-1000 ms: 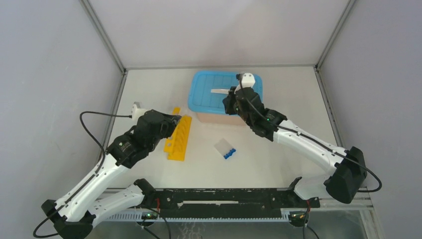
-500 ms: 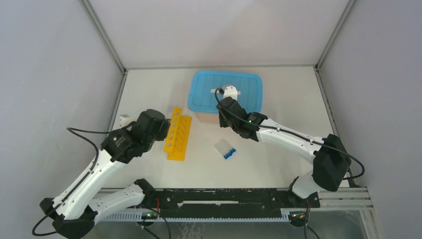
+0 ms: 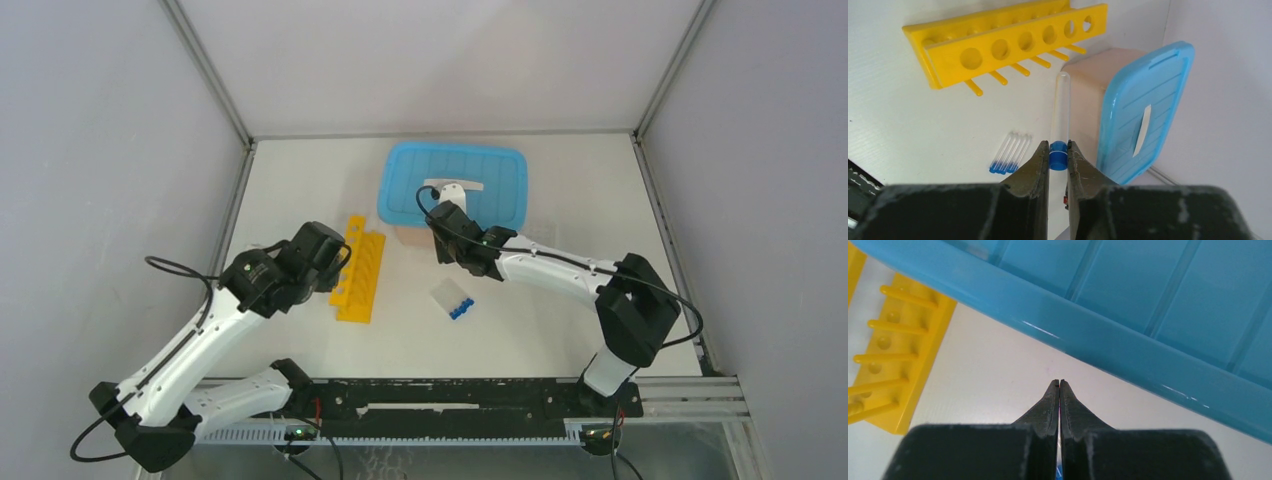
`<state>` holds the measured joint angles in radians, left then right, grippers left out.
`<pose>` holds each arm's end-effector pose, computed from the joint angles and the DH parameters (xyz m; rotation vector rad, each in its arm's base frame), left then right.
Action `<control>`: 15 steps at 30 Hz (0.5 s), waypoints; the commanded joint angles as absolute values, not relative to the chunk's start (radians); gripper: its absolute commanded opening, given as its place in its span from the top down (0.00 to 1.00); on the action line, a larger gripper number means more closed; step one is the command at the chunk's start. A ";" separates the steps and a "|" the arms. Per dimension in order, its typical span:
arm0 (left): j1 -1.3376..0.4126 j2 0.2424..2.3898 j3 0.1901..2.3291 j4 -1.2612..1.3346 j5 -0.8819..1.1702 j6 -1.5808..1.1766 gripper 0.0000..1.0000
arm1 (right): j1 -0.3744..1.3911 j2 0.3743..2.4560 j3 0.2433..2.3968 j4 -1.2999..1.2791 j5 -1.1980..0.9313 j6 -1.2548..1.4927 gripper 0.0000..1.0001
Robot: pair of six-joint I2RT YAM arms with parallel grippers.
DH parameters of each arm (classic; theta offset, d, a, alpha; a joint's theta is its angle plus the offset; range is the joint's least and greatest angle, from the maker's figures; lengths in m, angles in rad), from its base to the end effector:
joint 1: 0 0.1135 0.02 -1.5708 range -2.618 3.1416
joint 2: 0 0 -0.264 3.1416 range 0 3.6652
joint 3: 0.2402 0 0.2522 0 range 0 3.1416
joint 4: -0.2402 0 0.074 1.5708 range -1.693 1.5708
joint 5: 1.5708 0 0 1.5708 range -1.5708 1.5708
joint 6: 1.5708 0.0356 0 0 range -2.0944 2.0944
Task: Organize the chemistry lab equipment
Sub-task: Move the storage box to the center of the board.
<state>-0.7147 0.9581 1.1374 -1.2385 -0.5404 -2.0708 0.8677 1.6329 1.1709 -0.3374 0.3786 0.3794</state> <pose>0.1251 -0.0843 0.3411 -1.6943 1.8174 -0.5163 0.2409 0.2639 0.2447 -0.3824 2.2752 0.1876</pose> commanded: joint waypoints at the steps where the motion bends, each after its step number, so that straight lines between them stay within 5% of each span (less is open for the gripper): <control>1: -0.705 0.961 1.151 -1.248 -0.507 -2.205 1.00 | 0.836 1.662 1.224 -0.293 0.362 0.372 0.95; 15: -0.632 0.979 1.058 -1.147 -0.420 -2.229 1.00 | 0.744 1.768 1.294 -0.247 0.313 0.351 0.95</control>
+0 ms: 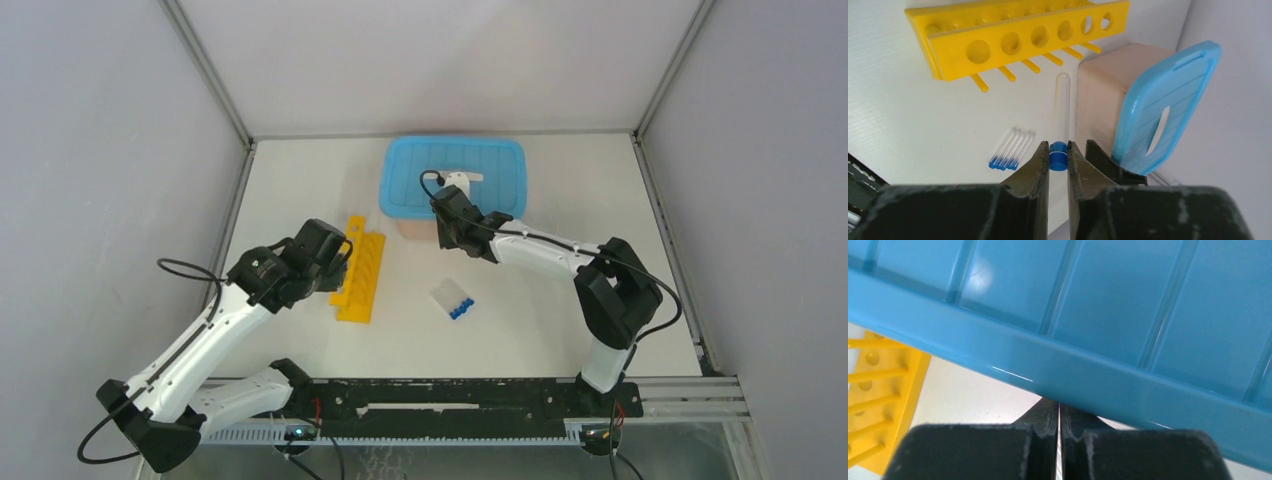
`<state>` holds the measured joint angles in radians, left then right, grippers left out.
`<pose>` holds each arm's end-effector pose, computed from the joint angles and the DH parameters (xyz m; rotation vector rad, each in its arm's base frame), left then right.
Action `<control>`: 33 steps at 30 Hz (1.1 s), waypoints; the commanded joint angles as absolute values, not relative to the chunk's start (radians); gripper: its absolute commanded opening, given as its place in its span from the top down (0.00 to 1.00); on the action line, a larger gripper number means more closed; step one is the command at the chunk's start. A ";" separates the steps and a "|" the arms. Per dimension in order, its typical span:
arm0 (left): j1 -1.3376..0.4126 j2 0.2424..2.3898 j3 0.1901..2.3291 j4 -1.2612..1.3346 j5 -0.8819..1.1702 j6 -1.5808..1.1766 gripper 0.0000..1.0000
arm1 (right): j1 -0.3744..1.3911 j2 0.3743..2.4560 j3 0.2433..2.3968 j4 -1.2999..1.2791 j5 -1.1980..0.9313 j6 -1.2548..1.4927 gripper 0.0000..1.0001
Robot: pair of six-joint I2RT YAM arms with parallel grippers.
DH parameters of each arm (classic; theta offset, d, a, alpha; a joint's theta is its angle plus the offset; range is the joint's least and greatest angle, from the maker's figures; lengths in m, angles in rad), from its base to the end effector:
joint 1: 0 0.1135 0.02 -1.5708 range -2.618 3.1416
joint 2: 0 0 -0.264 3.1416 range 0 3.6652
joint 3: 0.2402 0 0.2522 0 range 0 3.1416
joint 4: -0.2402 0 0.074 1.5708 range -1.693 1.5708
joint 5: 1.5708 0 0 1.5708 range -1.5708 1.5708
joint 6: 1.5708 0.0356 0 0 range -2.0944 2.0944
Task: Organize the chemistry lab equipment
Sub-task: Move the storage box to the center of the board.
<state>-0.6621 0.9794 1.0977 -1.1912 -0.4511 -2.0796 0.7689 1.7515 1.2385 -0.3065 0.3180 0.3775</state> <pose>0.1354 -0.0859 0.3280 -1.7786 1.8453 -0.5209 0.2837 0.2590 0.2265 -0.3100 2.3250 0.1853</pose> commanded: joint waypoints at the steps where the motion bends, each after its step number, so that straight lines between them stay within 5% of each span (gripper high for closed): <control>1: -0.622 0.981 1.052 -1.141 -0.416 -2.226 1.00 | 0.740 1.773 1.299 -0.244 0.310 0.348 0.95; 33: -0.394 1.095 0.990 -0.957 -0.154 -2.126 1.00 | 0.680 1.897 1.447 -0.276 0.310 0.347 0.95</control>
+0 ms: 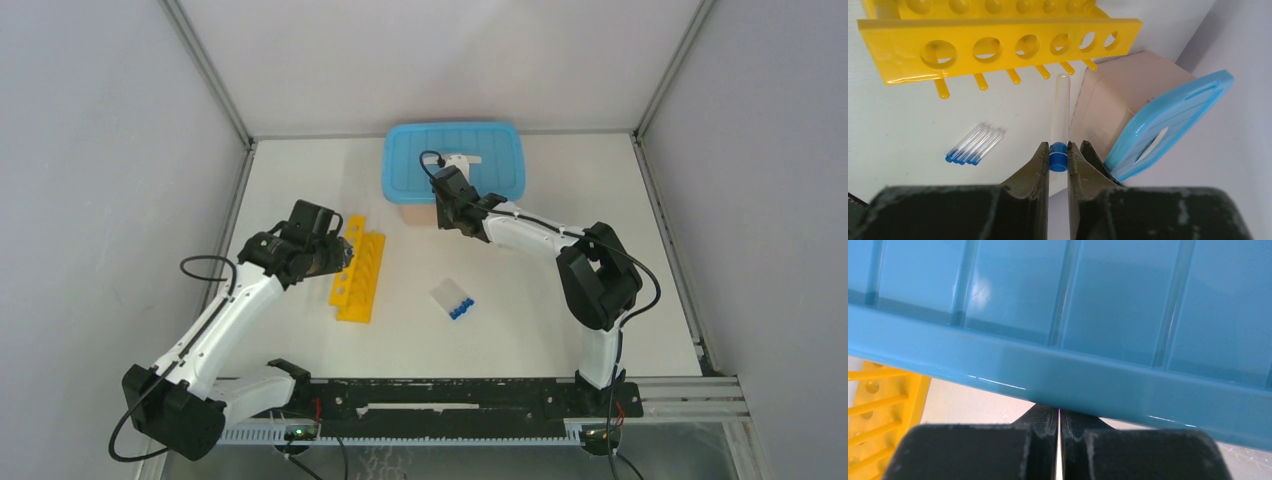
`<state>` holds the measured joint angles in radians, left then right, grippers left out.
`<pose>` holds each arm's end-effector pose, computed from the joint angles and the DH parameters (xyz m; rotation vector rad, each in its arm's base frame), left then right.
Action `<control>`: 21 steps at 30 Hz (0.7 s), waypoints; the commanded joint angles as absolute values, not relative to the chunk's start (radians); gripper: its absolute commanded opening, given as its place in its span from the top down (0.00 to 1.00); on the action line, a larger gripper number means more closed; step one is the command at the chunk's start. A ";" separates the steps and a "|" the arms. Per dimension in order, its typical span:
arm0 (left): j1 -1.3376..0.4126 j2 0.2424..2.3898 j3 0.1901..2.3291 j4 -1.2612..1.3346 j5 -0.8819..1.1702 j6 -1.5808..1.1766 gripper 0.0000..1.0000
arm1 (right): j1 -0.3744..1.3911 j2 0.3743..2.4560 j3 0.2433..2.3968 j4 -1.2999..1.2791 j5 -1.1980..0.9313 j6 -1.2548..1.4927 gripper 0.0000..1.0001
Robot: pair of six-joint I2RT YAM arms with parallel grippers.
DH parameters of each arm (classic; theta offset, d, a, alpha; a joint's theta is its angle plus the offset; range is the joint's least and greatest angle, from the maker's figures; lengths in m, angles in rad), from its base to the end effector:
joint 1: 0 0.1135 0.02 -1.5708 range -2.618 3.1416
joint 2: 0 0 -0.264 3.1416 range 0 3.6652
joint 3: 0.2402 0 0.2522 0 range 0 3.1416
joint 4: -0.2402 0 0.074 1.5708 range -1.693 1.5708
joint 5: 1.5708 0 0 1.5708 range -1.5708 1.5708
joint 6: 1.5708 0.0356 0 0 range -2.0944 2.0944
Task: Organize the chemistry lab equipment
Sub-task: Move the storage box to the center of the board.
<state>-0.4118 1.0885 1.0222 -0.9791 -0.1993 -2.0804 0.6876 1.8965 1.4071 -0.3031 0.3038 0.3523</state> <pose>0.1866 -0.0738 0.2968 -2.0679 1.7761 -0.6076 0.3349 0.2613 0.2245 -0.2434 2.3108 0.1644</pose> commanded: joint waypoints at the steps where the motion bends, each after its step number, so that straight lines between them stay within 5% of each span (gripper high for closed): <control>1: -0.389 1.100 0.995 -0.964 -0.147 -2.126 1.00 | 0.680 1.897 1.447 -0.277 0.310 0.347 0.95; 21: -0.335 1.160 1.071 -1.002 -0.166 -2.134 1.00 | 0.670 1.906 1.448 -0.275 0.293 0.345 0.95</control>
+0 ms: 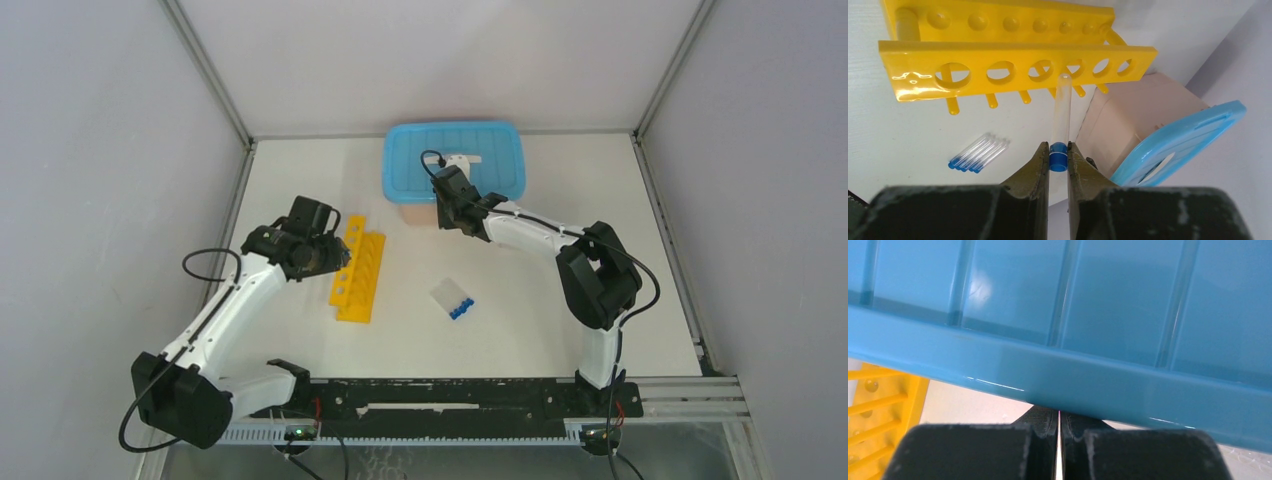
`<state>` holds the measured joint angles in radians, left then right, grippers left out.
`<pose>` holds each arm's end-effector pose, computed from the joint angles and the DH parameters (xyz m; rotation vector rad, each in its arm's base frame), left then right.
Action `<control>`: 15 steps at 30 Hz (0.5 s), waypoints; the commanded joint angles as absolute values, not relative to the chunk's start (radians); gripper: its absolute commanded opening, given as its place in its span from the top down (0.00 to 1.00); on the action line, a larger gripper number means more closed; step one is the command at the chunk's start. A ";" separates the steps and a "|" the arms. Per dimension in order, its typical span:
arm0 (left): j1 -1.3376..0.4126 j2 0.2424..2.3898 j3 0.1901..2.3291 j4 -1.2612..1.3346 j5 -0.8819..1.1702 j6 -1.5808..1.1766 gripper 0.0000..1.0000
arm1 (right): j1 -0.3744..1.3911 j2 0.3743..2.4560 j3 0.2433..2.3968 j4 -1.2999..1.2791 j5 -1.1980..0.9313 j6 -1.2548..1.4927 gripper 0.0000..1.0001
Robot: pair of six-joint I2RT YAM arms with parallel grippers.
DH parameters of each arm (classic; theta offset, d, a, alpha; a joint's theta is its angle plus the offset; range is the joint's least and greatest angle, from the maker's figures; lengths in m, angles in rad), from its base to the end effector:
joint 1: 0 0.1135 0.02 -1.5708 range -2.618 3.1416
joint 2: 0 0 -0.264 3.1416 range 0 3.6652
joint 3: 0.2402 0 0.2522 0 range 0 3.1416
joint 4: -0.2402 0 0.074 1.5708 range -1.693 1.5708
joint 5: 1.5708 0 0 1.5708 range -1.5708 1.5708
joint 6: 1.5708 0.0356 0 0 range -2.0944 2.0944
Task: Organize the chemistry lab equipment
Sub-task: Move the storage box to the center of the board.
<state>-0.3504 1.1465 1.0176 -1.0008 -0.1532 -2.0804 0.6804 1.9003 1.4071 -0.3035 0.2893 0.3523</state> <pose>0.1978 -0.0665 0.2834 -2.1635 1.7805 -0.5140 0.3369 0.2596 0.2229 -0.2438 2.3195 0.1736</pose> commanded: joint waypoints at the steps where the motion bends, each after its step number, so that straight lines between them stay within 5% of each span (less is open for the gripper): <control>1: -0.332 1.164 1.072 -1.002 -0.165 -2.132 1.00 | 0.669 1.907 1.448 -0.274 0.293 0.344 0.95; 15: -0.300 1.199 1.079 -0.985 -0.144 -2.123 1.00 | 0.666 1.920 1.465 -0.281 0.287 0.345 0.95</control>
